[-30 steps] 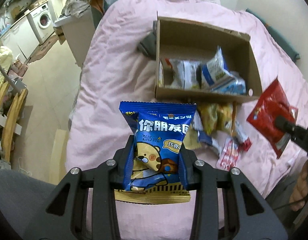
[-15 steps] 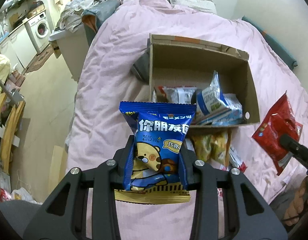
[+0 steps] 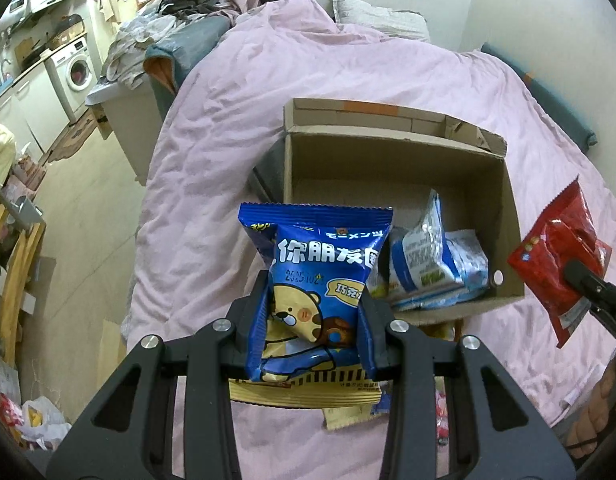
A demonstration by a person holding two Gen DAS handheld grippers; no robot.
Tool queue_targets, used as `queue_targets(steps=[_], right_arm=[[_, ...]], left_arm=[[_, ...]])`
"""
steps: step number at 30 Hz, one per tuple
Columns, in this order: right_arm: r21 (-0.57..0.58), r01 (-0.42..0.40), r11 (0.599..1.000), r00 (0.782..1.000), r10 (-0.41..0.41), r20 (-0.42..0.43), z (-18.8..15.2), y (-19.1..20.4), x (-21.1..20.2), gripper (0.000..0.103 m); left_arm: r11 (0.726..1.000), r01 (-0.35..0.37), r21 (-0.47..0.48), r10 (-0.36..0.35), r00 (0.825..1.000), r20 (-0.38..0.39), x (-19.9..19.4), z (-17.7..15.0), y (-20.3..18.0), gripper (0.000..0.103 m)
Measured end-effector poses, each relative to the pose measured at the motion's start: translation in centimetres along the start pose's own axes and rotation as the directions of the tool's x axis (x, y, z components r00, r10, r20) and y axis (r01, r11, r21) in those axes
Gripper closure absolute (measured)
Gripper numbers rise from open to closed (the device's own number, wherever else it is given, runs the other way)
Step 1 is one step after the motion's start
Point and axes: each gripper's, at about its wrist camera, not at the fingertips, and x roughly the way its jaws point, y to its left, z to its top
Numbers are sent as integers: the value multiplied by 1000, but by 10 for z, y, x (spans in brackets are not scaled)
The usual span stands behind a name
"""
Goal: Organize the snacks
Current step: 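Carry the red bag and blue bag into the cardboard box with both tools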
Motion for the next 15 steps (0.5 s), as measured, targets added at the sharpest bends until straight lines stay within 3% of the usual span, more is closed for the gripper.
queue_targets(steps=[15], right_arm=[[-37, 138, 990, 990, -139, -20, 40, -13, 66, 64]], left_arm=[[1000, 4, 19, -5, 1000, 30, 63, 33, -16, 69]])
